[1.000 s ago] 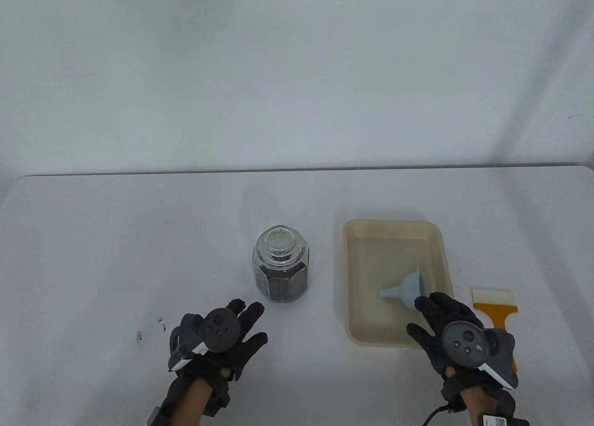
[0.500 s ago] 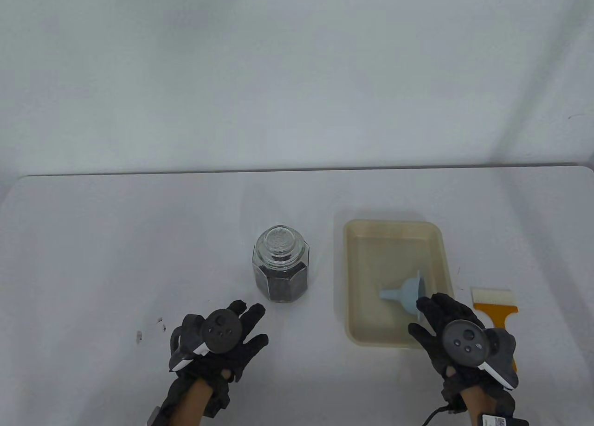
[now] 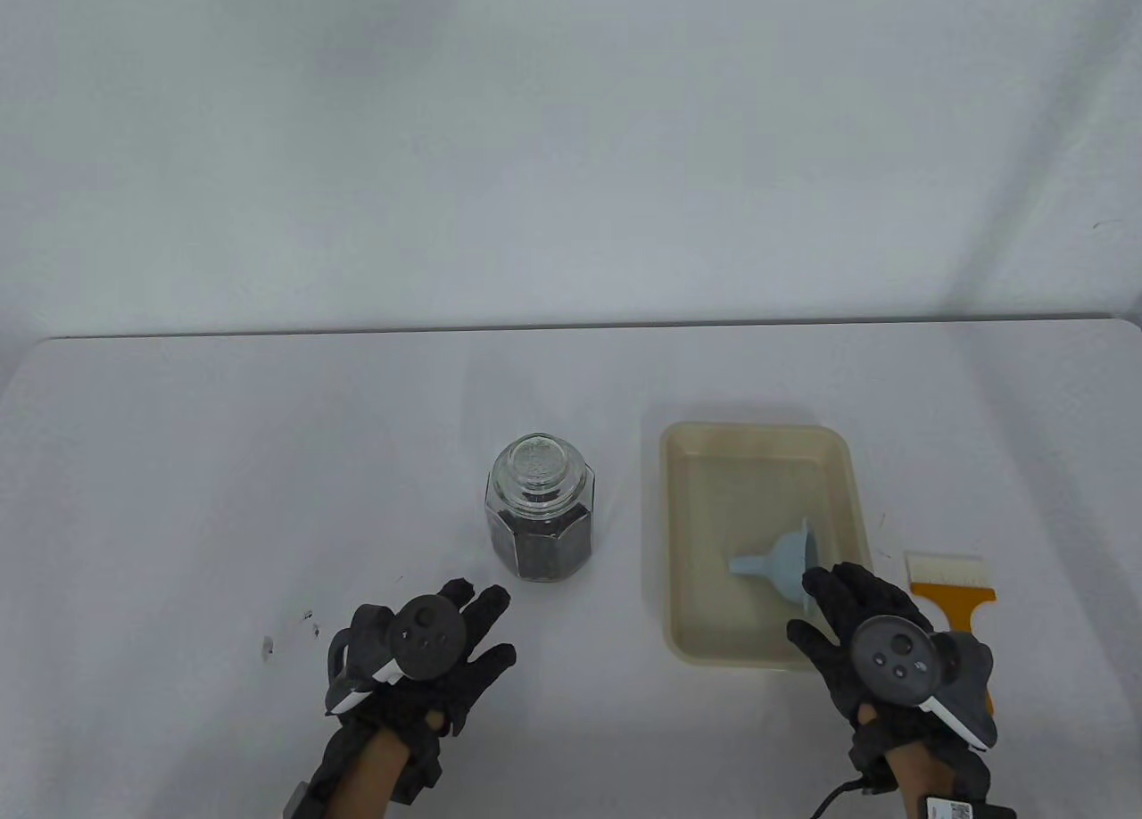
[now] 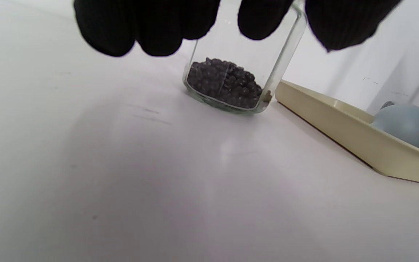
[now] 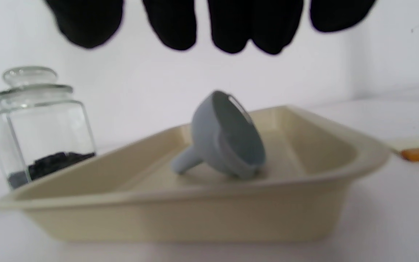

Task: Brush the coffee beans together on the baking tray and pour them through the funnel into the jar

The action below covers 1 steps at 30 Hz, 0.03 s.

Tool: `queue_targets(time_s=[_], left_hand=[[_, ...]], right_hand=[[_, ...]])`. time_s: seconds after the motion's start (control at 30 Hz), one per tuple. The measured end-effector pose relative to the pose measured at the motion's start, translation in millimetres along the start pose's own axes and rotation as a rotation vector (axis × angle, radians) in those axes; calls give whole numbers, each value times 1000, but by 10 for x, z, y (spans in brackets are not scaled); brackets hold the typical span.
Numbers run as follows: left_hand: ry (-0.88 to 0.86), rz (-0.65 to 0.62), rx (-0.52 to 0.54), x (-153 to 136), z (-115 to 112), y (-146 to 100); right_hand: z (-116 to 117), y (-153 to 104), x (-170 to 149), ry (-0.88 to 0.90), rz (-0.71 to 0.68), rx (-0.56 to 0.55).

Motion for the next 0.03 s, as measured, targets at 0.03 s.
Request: queue_targets(time_s=[0.03], left_hand=[[0, 0, -1, 1, -1, 0]], right_hand=[[1, 0, 0, 0, 0, 0]])
Point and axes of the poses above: the tracker on the back of each hand, its own x axis roughly to the thumb side, its own y axis roughly from the wrist to the fingertips, z = x × y, the point moved 4 cm from there along y, roughly from the wrist to the fingertips, and after that the axes turned 2 degrees about -x, right-handed, at the moved point
